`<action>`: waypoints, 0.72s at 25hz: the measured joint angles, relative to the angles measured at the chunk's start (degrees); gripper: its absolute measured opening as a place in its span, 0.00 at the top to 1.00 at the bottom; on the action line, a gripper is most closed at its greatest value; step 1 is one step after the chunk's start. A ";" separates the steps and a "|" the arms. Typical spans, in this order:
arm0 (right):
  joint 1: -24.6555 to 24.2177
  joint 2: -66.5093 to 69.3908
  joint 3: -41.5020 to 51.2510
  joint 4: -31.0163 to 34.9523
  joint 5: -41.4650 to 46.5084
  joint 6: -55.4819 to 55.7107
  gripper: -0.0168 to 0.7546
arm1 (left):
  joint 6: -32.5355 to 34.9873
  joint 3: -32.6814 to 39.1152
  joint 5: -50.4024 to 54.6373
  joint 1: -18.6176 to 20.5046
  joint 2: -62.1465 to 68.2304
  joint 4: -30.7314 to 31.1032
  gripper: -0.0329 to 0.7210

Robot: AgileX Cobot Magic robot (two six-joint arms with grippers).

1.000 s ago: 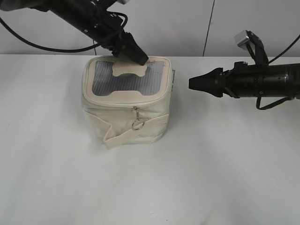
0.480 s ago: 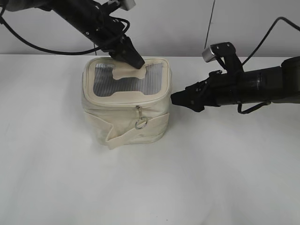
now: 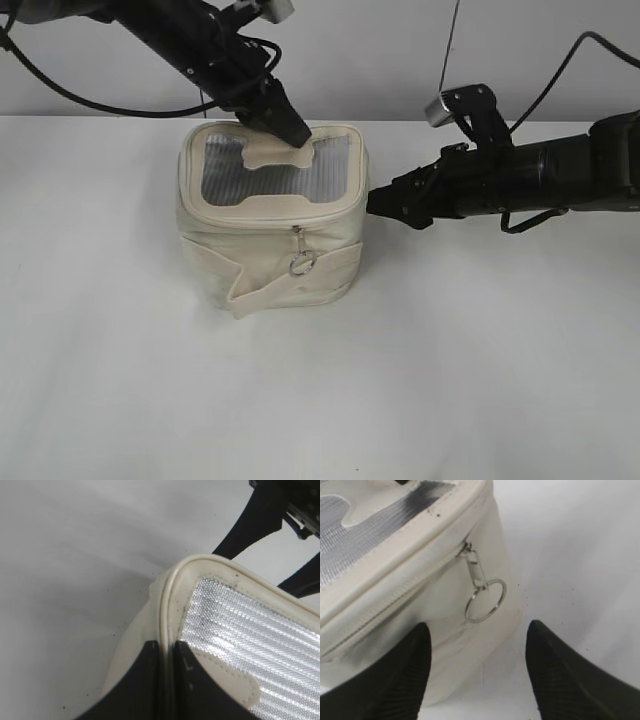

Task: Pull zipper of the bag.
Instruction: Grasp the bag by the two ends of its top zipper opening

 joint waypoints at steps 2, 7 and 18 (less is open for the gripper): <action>0.00 0.00 -0.23 0.14 0.00 0.00 0.36 | 0.00 0.00 0.00 -0.06 0.00 0.11 0.88; 0.00 0.00 -0.41 0.18 0.00 0.00 0.36 | -0.12 -0.09 0.00 -0.06 0.00 0.17 0.88; 0.00 0.18 -3.07 0.18 -0.66 0.89 0.36 | -0.12 -0.13 0.00 -0.06 0.00 0.28 0.88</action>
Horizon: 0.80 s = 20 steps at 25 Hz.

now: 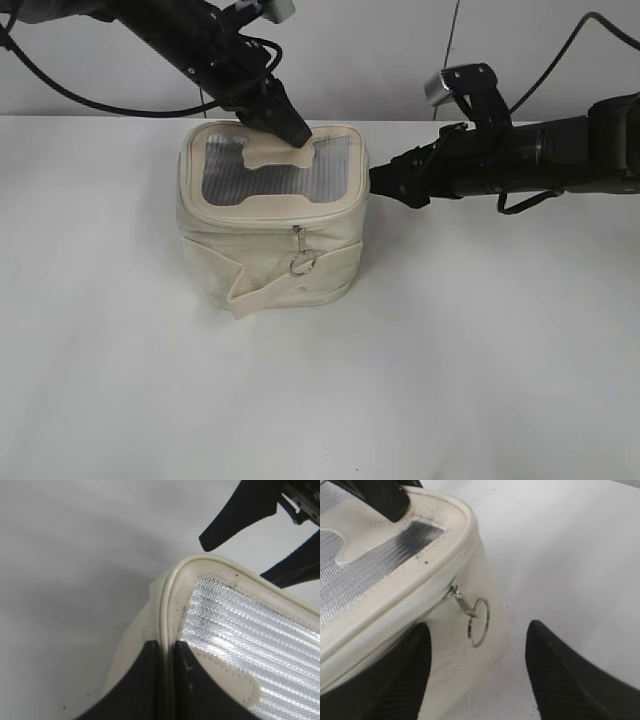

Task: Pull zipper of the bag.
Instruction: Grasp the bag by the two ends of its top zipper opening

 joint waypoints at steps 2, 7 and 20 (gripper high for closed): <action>0.06 0.50 -0.33 0.00 -0.18 0.00 0.36 | 0.00 0.00 0.00 0.00 0.00 0.00 0.88; 1.53 3.19 -1.10 0.07 -1.12 0.01 0.37 | 0.00 0.00 0.00 0.00 0.00 0.14 0.88; 4.35 7.28 -8.82 -0.27 -7.64 6.53 0.96 | 0.00 -0.02 -0.14 0.00 0.00 0.44 0.88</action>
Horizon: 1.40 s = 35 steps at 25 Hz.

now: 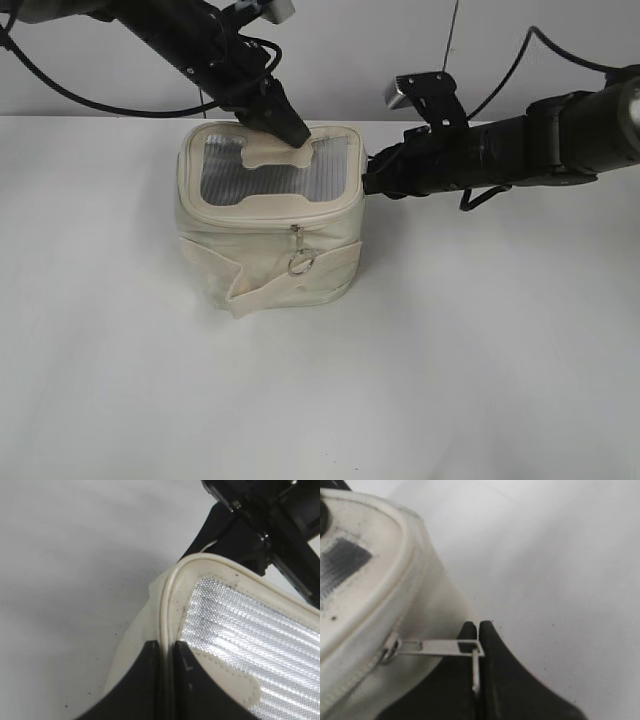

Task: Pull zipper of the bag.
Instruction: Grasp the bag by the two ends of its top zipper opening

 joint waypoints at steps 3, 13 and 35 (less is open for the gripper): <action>-0.07 -0.64 1.94 -2.01 0.20 2.37 0.97 | 0.00 0.00 0.00 0.00 0.00 -0.10 0.88; -0.24 -10.25 14.11 -5.71 3.67 3.14 0.97 | -1.78 0.00 -0.54 -0.11 0.00 0.08 0.89; -0.27 -8.65 8.51 -1.59 0.68 0.29 0.41 | -3.90 0.00 -0.97 -0.28 -0.05 0.72 0.89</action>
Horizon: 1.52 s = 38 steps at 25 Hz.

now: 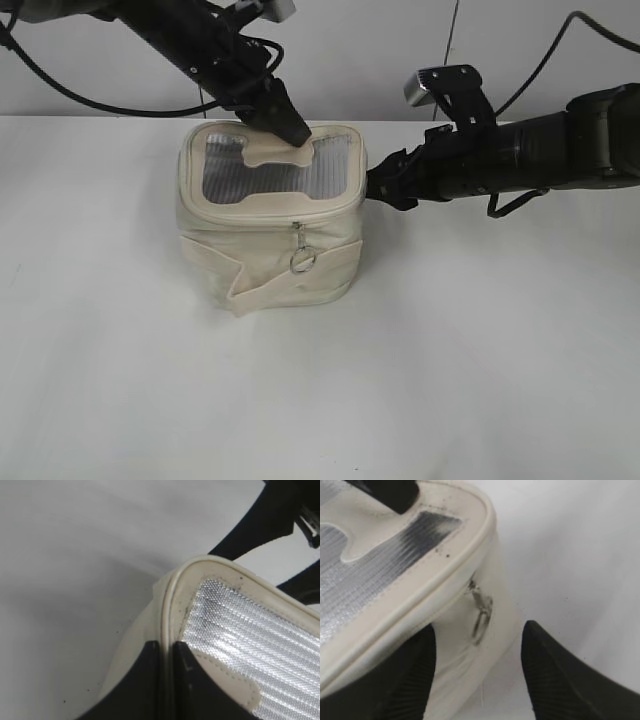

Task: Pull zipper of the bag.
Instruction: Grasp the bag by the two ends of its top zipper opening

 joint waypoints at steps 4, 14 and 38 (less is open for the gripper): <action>-0.14 3.02 -3.72 -0.07 0.15 -0.13 0.45 | -0.12 0.00 -0.31 0.05 0.00 0.26 0.89; -0.07 4.14 -5.38 -8.08 2.09 7.53 0.97 | -0.20 0.00 -0.58 0.00 0.00 0.31 0.89; 3.19 -12.73 14.59 -11.92 9.40 18.06 0.97 | -11.54 0.00 -2.64 -0.39 0.00 0.61 0.89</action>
